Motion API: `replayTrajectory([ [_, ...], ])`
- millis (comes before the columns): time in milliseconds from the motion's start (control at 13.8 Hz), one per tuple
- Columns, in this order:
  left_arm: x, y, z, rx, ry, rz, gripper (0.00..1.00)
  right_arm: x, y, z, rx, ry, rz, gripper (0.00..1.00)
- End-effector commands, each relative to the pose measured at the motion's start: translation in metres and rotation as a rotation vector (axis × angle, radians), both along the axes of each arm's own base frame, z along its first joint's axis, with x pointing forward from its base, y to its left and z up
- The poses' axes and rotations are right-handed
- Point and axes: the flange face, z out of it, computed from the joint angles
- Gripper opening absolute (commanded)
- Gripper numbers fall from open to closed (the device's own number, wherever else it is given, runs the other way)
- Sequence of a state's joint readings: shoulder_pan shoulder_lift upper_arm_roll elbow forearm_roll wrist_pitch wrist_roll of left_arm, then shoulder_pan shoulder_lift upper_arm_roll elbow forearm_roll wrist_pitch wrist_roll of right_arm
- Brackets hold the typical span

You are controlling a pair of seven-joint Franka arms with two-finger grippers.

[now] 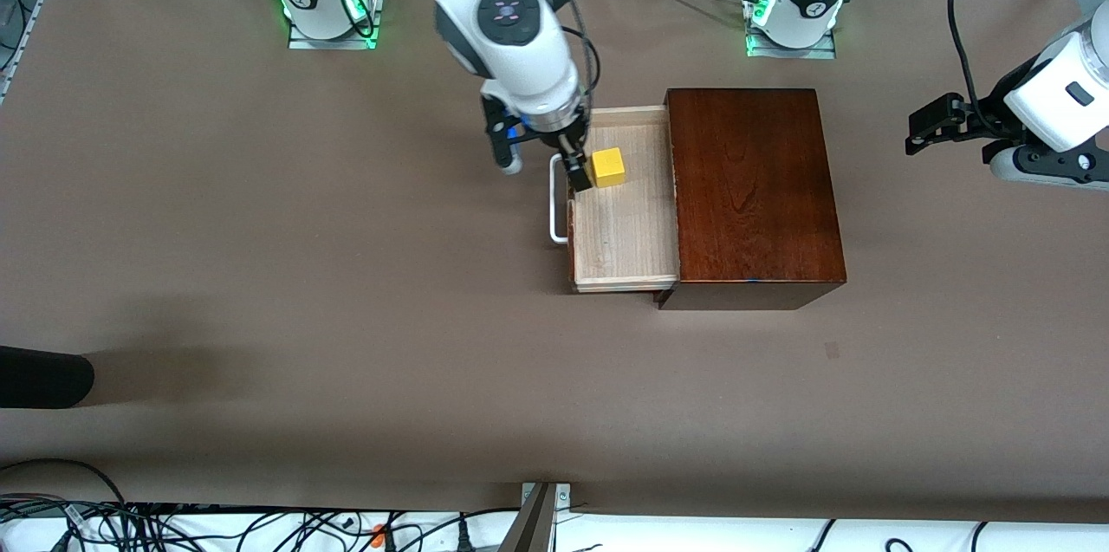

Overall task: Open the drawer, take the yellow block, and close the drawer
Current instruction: 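Reach the right gripper into the open drawer toward the yellow cube, then lower the right gripper and close it on the yellow cube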

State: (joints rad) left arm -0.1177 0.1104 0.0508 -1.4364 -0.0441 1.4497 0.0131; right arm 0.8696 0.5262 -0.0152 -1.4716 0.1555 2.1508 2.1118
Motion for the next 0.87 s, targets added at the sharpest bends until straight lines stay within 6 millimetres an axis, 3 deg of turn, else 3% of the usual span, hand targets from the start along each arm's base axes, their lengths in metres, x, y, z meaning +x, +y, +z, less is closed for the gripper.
replayTrajectory([
  [0,-0.007,0.000,0.004,-0.005,-0.013,-0.019,1.00,-0.004,0.028,-0.019,-0.032,-0.043,-0.041,1.00],
  [434,-0.003,0.003,-0.001,0.002,-0.006,-0.012,1.00,-0.026,0.062,-0.059,-0.074,-0.065,-0.036,1.00],
  [797,-0.001,0.006,0.003,0.039,-0.017,-0.011,1.00,-0.032,0.065,-0.061,-0.075,-0.065,-0.032,1.00],
])
